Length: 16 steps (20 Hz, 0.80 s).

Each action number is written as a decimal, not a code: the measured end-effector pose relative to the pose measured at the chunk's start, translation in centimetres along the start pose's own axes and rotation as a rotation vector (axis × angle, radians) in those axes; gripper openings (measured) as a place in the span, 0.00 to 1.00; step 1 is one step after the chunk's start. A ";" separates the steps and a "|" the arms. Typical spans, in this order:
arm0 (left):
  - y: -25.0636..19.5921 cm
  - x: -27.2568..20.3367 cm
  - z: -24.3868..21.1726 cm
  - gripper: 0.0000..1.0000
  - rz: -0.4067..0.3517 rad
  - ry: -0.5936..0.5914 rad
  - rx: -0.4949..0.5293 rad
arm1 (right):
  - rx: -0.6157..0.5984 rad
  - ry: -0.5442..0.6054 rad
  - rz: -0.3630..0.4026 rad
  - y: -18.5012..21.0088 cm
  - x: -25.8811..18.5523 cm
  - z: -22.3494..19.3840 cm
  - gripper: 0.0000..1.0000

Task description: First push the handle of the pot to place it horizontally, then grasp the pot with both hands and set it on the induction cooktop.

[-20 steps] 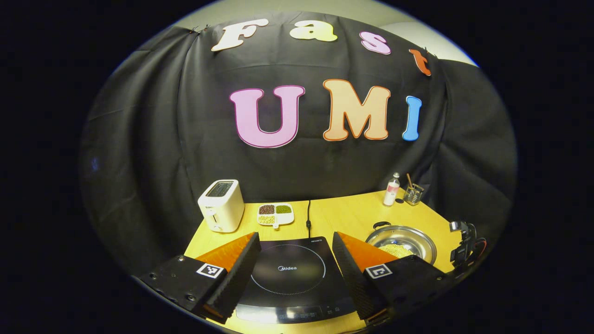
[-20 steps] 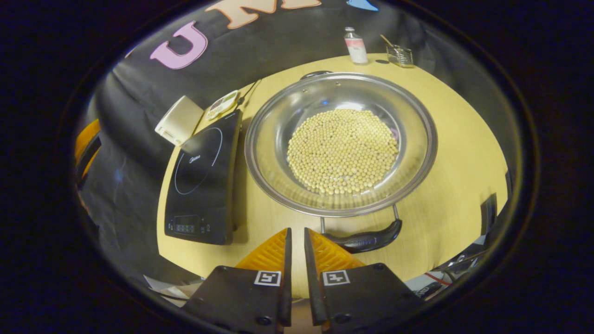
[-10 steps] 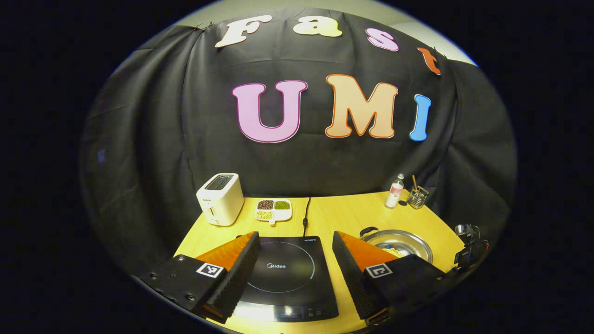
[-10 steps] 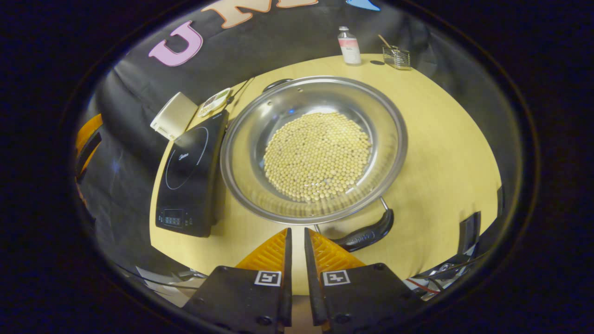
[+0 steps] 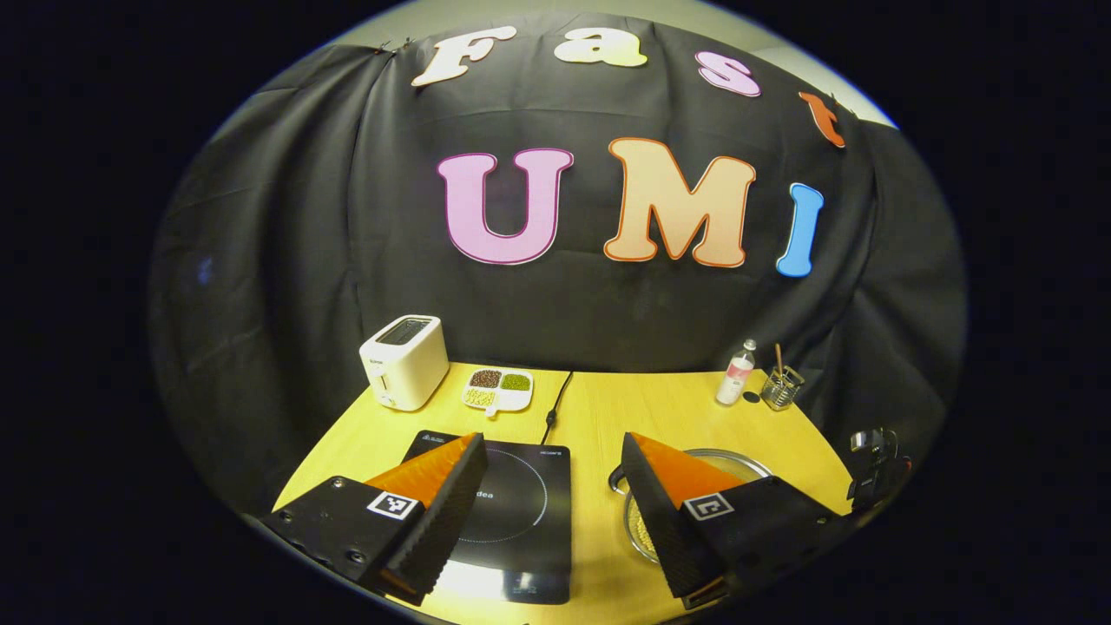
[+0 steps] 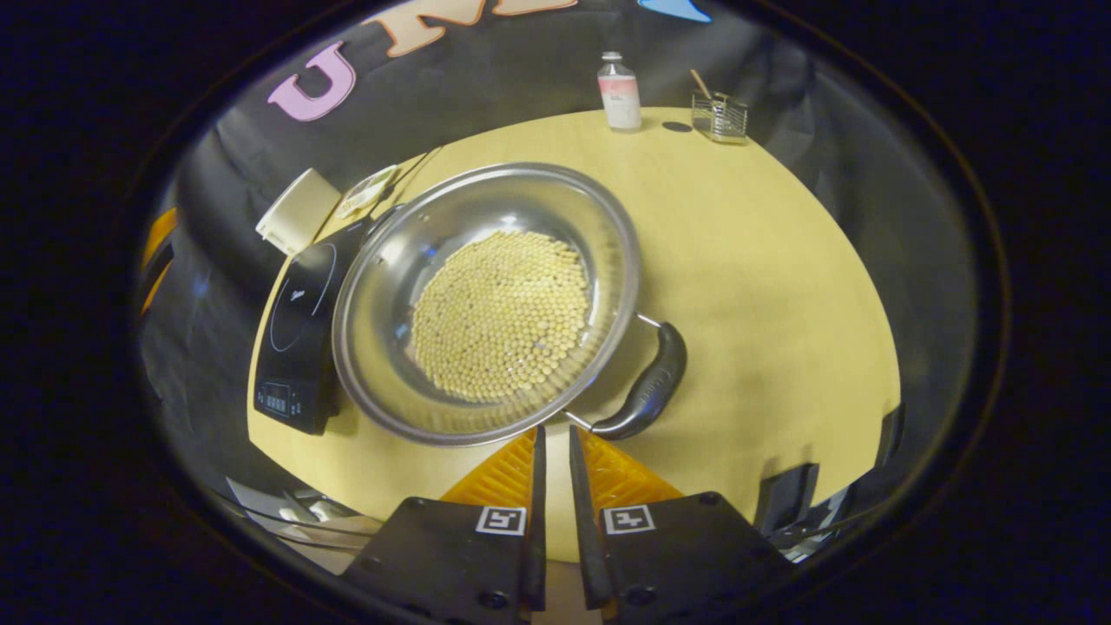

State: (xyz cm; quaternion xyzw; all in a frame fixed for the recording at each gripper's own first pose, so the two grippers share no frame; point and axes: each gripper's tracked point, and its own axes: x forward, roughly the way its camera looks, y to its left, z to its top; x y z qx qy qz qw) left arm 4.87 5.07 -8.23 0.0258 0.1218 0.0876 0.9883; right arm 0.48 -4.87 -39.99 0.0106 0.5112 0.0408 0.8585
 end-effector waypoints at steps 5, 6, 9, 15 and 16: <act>-0.8 -0.2 -0.2 0.95 0.070 0.002 -0.022 | -0.023 0.004 0.023 -2.2 0.8 2.2 0.19; -0.9 -0.3 -0.3 0.95 0.084 0.003 -0.029 | -0.032 0.006 0.026 -2.4 1.0 2.4 0.19; -1.3 -0.8 -0.8 0.95 0.121 0.010 -0.060 | -0.052 0.005 0.046 -3.2 1.5 3.5 0.18; -0.9 -2.0 -2.0 0.95 0.212 0.026 -0.075 | -0.089 0.017 0.082 -4.1 2.2 5.3 0.18; -0.8 -2.2 -2.4 0.95 0.224 0.034 -0.076 | -0.108 0.017 0.080 -4.3 2.2 5.7 0.17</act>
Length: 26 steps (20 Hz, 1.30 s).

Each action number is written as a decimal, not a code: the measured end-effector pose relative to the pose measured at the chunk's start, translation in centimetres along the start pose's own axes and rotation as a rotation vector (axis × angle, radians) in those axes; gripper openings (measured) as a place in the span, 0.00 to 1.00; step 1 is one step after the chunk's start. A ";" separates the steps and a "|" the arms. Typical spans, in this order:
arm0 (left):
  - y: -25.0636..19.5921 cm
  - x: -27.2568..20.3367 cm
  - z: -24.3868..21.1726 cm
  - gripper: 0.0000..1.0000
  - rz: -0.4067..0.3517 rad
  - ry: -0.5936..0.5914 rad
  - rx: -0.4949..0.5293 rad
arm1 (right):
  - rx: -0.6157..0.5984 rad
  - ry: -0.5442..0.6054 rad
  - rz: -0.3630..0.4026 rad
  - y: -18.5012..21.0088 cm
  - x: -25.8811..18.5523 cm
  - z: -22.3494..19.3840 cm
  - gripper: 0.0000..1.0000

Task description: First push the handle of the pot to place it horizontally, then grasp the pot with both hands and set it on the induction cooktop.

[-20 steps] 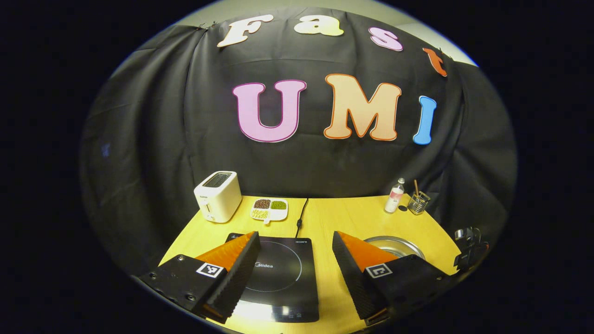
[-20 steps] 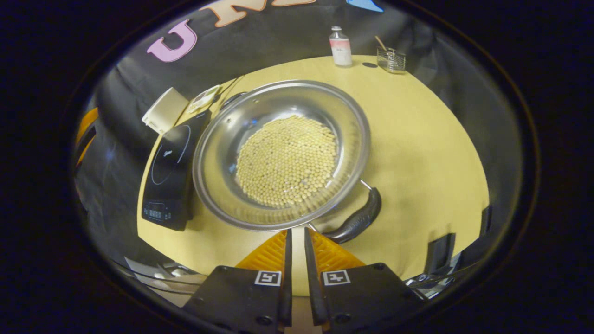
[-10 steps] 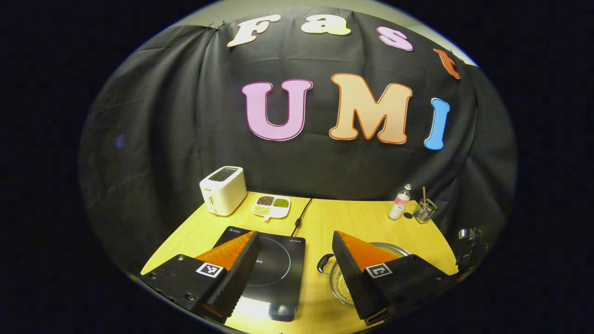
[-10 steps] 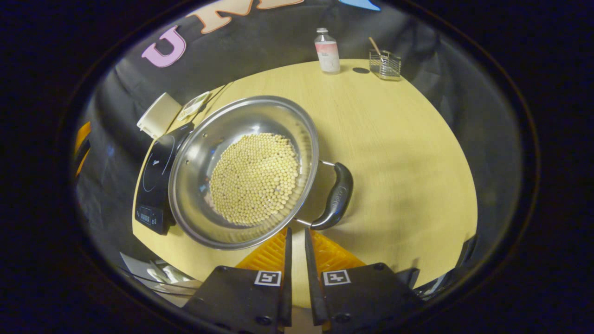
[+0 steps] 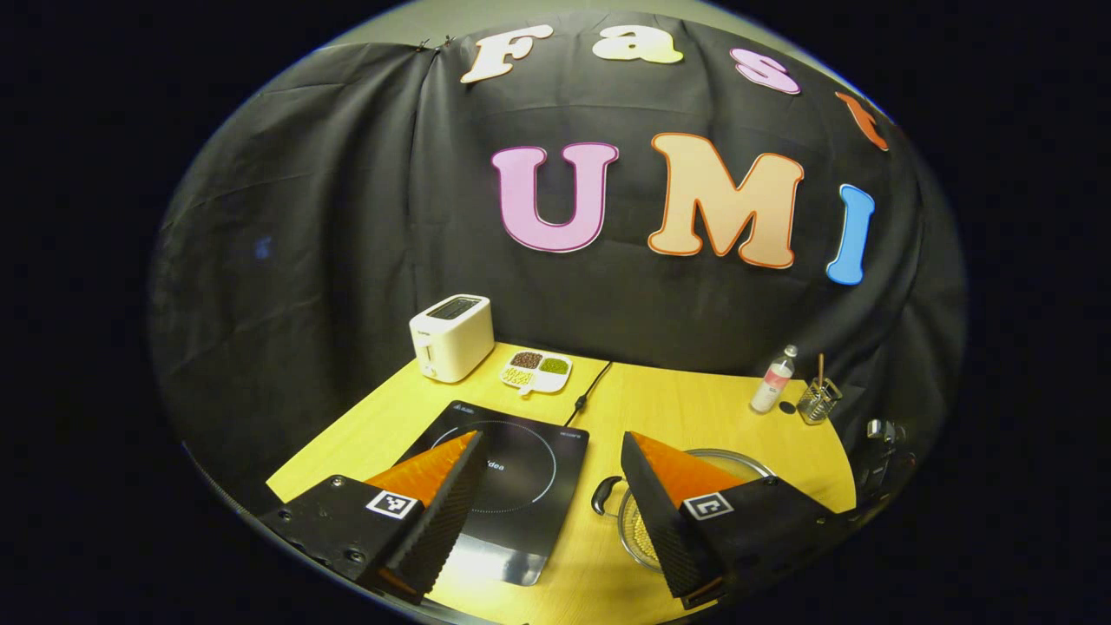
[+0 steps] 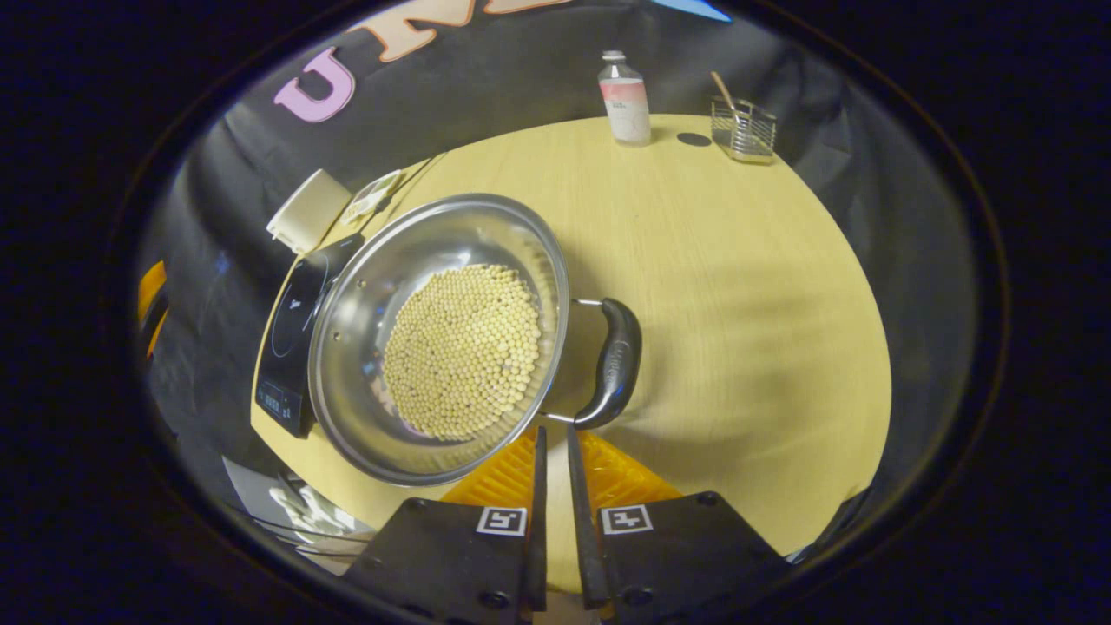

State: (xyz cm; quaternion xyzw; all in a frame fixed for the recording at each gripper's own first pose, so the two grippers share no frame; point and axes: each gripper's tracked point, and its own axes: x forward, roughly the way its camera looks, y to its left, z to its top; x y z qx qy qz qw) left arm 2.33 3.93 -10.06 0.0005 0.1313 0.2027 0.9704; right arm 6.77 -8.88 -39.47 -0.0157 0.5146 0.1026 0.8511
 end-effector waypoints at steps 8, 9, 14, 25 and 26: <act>-0.5 0.0 -1.8 0.92 0.054 0.027 -0.007 | -0.057 0.003 0.006 -1.1 1.0 2.4 0.16; -0.8 0.4 -2.2 0.96 0.051 0.040 -0.006 | -0.051 0.002 0.012 -1.1 0.9 2.4 0.16; -2.0 2.9 -4.6 0.96 0.012 0.101 0.032 | -0.079 0.000 -0.029 -2.9 0.5 1.6 0.38; -4.3 7.4 -8.6 0.96 -0.117 0.239 0.079 | 0.179 -0.051 0.108 -1.9 -2.8 5.1 0.98; -4.5 7.6 -9.5 0.96 -0.133 0.275 0.080 | 0.187 -0.056 0.116 -1.7 -2.9 5.8 0.92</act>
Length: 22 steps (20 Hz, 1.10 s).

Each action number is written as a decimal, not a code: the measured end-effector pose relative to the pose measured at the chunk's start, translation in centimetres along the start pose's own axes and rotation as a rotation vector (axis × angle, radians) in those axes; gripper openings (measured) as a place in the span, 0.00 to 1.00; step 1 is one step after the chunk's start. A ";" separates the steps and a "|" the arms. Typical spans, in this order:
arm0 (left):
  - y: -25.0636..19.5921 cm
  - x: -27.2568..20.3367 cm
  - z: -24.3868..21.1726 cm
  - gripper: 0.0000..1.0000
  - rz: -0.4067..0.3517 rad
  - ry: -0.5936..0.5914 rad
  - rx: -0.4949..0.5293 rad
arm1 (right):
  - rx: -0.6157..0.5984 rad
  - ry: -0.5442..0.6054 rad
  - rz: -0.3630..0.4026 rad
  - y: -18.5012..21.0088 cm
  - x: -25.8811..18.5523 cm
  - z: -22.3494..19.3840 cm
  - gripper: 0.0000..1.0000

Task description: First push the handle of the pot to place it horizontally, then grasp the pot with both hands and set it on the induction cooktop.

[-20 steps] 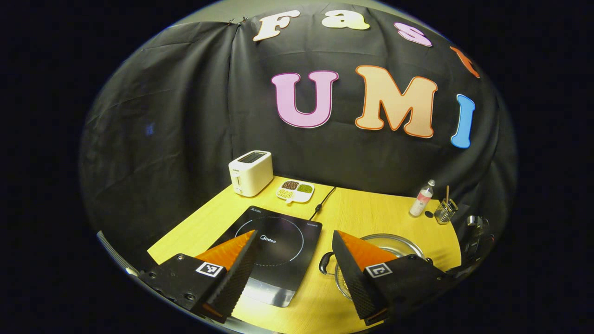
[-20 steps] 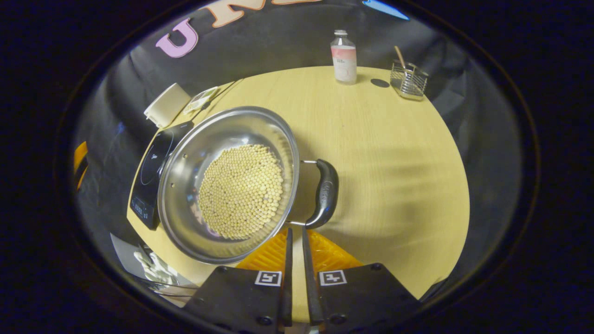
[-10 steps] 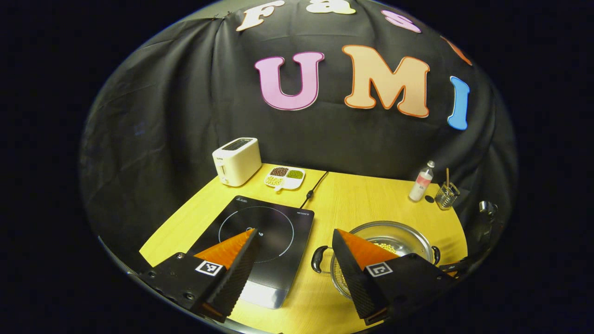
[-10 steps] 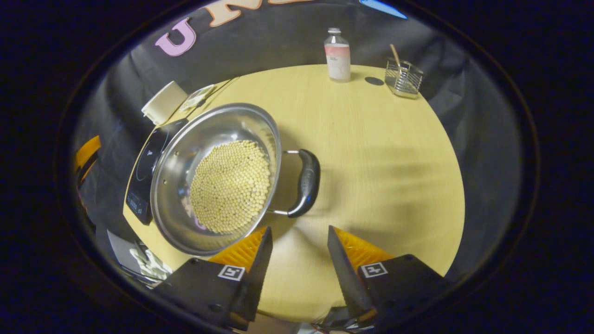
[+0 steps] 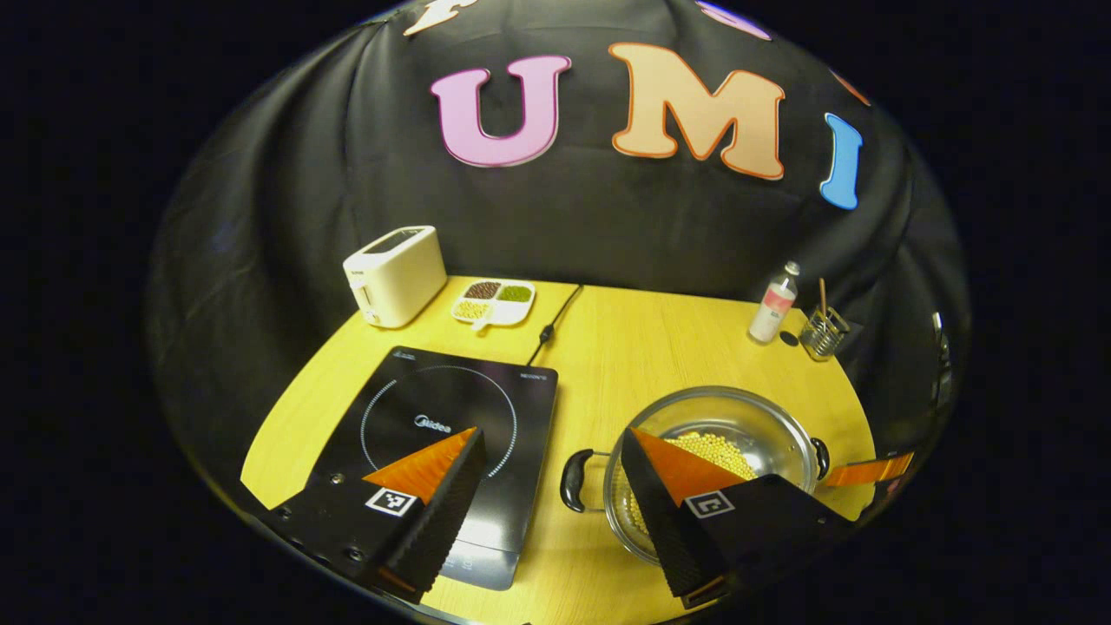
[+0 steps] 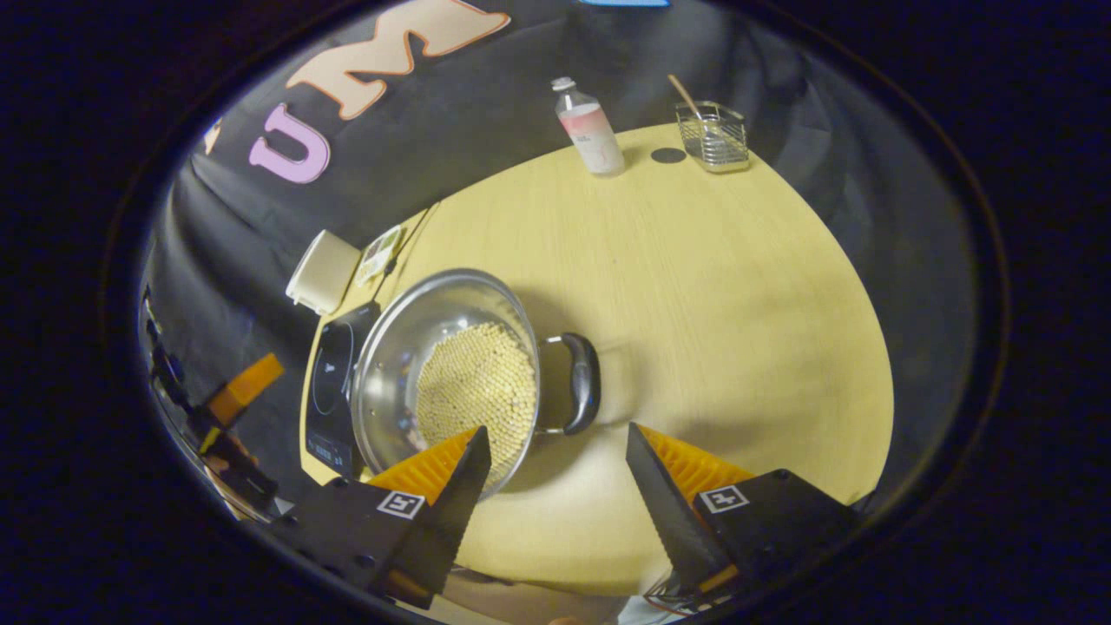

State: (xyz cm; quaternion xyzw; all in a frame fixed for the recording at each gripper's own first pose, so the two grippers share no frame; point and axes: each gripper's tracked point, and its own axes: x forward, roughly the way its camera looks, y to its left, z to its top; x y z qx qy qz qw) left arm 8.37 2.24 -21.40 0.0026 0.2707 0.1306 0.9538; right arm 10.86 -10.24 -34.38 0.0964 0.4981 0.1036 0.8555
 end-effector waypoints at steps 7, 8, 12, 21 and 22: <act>-1.4 4.0 -3.1 0.97 -0.051 0.127 0.025 | 0.030 0.064 0.022 0.5 4.6 1.1 0.92; -1.7 4.7 -3.6 0.96 -0.066 0.146 0.018 | 0.032 0.078 0.026 0.6 5.2 1.0 0.92; -2.6 6.6 -6.4 0.95 -0.128 0.259 -0.035 | 0.036 0.118 0.036 0.6 6.6 0.7 0.92; -3.1 9.5 -9.2 0.91 -0.186 0.382 -0.090 | 0.038 0.186 0.054 0.9 9.2 -0.6 0.75; -3.0 9.9 -9.5 0.72 -0.186 0.393 -0.088 | 0.040 0.198 0.060 0.9 9.4 -0.8 0.64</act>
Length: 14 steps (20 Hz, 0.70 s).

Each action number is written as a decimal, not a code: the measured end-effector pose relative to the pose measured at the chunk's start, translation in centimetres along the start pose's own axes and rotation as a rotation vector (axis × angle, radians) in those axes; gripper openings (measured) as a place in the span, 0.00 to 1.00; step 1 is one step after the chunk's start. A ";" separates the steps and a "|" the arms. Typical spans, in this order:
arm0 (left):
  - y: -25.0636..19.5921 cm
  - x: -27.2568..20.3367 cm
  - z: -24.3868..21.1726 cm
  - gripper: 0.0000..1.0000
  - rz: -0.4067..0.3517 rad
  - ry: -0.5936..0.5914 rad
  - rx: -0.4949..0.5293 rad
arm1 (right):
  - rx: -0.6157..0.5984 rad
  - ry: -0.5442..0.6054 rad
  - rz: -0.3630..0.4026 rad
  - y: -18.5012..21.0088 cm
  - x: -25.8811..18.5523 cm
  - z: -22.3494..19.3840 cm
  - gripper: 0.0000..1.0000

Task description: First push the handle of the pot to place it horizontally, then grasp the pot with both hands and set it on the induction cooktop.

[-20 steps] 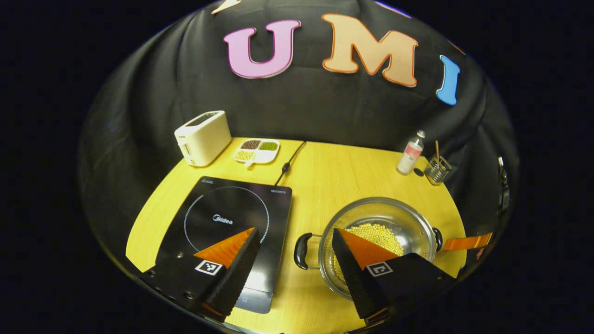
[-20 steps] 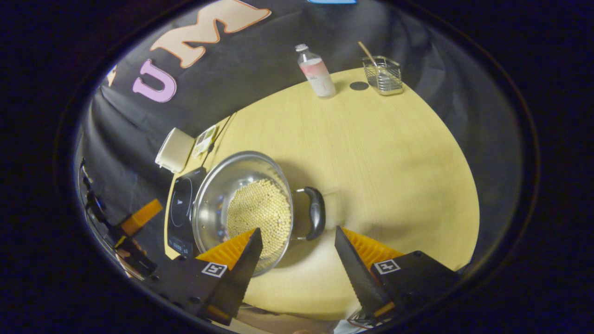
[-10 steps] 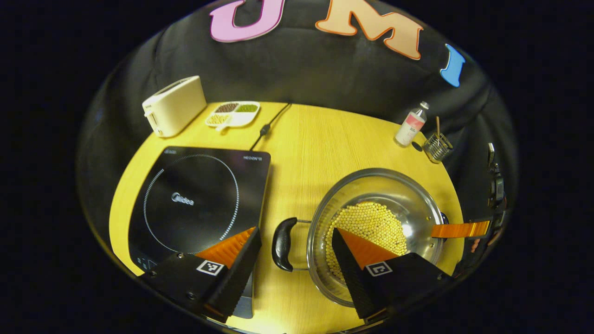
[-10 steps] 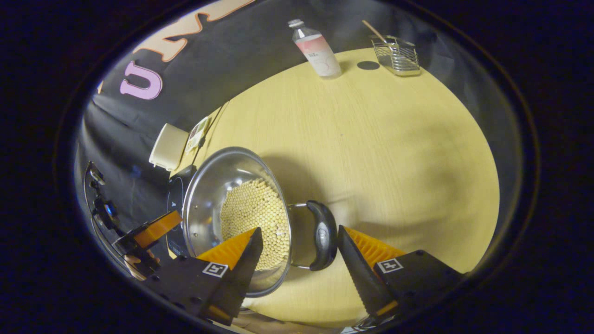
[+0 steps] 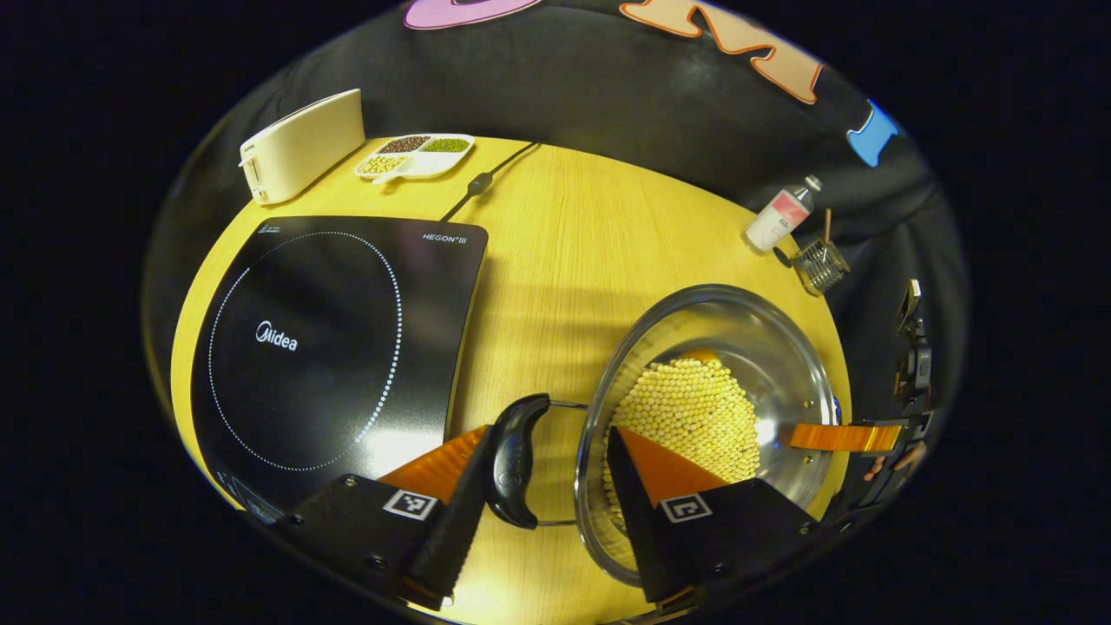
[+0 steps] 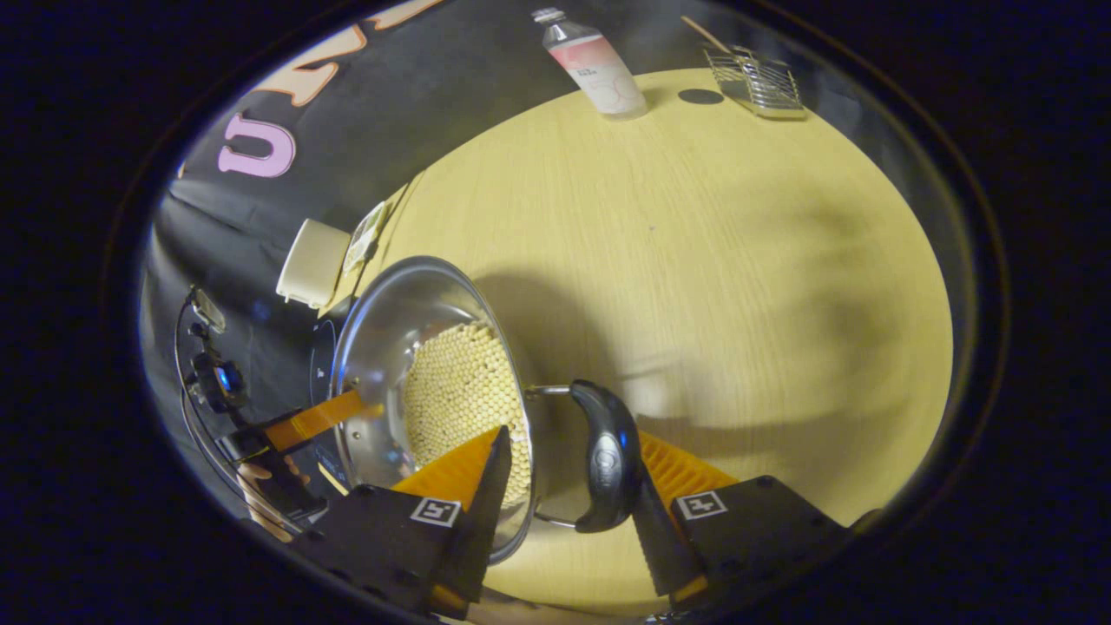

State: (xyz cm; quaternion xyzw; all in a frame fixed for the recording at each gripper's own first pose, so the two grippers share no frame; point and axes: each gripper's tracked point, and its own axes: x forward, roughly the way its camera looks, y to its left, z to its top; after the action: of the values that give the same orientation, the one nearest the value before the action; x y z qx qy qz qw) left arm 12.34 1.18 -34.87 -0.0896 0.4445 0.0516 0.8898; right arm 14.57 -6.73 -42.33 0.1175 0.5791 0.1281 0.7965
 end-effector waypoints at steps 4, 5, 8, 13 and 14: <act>0.2 1.0 -0.7 0.66 -0.016 0.041 -0.024 | -0.010 0.034 -0.036 -0.8 1.2 -0.4 0.63; 0.3 0.6 -0.7 0.68 -0.018 0.045 -0.027 | 0.004 0.032 -0.028 -0.7 1.2 -0.4 0.58; 0.4 0.8 -1.2 0.63 -0.020 0.054 -0.047 | 0.068 0.038 -0.007 -0.7 1.6 0.1 0.53; 0.1 0.5 -1.5 0.61 -0.004 0.056 -0.074 | 0.038 0.020 -0.028 -1.1 0.9 0.2 0.49; 0.0 0.4 -1.8 0.59 -0.001 0.061 -0.075 | 0.040 0.019 -0.027 -1.1 0.3 0.2 0.48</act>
State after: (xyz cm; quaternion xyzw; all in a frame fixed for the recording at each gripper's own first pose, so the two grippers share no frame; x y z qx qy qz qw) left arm 11.16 0.85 -36.22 -0.1248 0.4689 0.0650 0.8720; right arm 14.89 -7.65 -42.97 0.1245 0.5908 0.1069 0.7900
